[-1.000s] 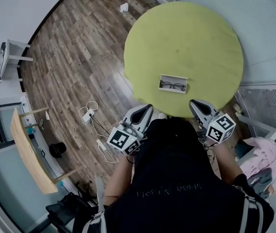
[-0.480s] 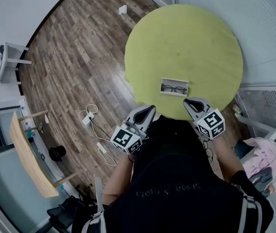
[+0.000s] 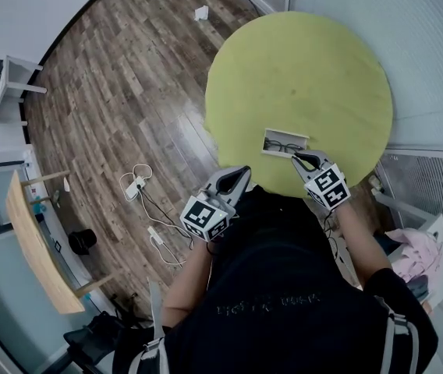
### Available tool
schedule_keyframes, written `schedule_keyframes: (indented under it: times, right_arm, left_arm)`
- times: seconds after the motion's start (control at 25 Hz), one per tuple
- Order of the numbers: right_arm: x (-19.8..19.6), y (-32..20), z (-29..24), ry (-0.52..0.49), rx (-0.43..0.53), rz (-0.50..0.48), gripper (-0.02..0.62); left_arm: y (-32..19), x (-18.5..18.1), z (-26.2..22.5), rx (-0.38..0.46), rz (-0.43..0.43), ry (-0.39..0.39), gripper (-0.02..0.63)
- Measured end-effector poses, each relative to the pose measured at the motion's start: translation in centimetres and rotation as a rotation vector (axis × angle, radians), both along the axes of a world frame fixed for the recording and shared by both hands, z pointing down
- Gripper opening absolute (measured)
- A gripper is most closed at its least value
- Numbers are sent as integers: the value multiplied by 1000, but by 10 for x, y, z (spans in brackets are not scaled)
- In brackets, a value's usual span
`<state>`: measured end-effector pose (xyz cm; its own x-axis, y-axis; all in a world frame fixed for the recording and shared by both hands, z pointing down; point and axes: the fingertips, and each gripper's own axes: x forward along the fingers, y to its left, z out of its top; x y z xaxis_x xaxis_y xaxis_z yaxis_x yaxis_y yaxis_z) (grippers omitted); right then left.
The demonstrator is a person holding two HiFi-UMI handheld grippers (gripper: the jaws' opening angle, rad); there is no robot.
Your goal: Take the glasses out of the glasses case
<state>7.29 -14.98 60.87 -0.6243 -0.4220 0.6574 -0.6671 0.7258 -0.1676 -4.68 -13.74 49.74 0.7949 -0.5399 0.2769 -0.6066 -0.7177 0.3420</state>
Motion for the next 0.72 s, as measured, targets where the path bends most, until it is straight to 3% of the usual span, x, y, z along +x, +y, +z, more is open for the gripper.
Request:
schedule_keyframes:
  times: [0.36,0.72]
  right_arm:
    - [-13,-9,43,104,-83,-91,34]
    - [-15,-20,86,272,-97,-241,34]
  left_arm:
    - [-10,-11,5,-15,-21,12,17]
    - [-10,-20,14,-49,-46,12,17]
